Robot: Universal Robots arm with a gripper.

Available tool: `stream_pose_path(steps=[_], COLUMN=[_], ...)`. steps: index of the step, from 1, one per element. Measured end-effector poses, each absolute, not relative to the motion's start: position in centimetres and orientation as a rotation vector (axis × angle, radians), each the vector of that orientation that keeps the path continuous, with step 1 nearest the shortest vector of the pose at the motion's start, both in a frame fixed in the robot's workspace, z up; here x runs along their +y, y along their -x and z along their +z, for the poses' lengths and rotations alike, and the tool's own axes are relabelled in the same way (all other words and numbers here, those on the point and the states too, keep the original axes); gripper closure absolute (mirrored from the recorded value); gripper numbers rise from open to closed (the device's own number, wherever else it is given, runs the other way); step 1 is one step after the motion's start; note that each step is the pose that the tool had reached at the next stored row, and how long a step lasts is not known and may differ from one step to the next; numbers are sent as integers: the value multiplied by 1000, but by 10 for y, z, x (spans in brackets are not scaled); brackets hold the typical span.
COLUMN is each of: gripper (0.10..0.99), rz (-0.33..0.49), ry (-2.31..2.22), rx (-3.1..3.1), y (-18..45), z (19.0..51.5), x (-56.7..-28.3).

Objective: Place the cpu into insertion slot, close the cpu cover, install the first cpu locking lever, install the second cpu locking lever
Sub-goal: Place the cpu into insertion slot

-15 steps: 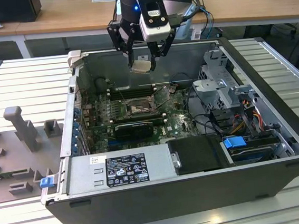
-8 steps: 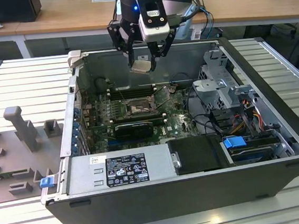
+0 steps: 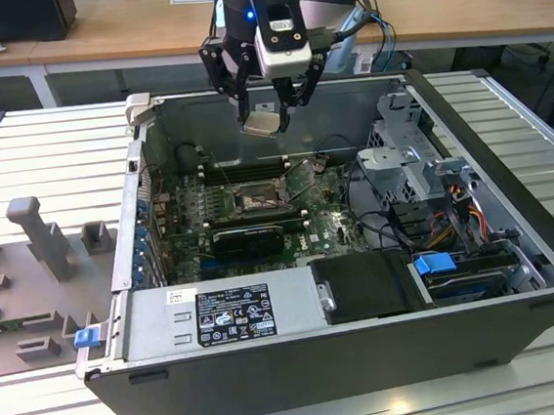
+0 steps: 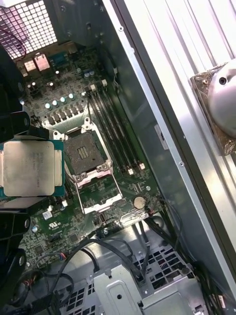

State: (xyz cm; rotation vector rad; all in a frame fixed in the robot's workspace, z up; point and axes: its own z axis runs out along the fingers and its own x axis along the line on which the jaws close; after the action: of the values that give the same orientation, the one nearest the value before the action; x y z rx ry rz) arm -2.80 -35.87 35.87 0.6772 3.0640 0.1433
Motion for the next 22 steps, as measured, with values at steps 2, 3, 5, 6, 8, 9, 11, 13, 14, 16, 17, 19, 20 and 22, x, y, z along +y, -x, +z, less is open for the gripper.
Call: stream_pose_path(steps=[2,3,5,6,8,9,11,13,14,16,17,19,20,22], gripper=[541,541,541,541,541,541,541,541,541,541,541,541,541,541], rz=[143,143,143,143,143,143,143,143,143,143,142,142,142,142], ry=[-687,-693,-703,-708,-717,-725,-735,-750,-755,-769,-783,-818,-828,-857], rx=[3061,3060,3057,3056,3054,3052,3049,3045,3043,3039,3035,3025,3022,3013], y=[28,28,28,28,28,28,28,28,28,28,28,28,28,28], z=[359,359,359,359,359,359,359,358,358,358,358,358,358,357], x=[-359,-359,-359,-359,-359,-359,-359,-359,-359,-359,-359,-359,-359,-359])
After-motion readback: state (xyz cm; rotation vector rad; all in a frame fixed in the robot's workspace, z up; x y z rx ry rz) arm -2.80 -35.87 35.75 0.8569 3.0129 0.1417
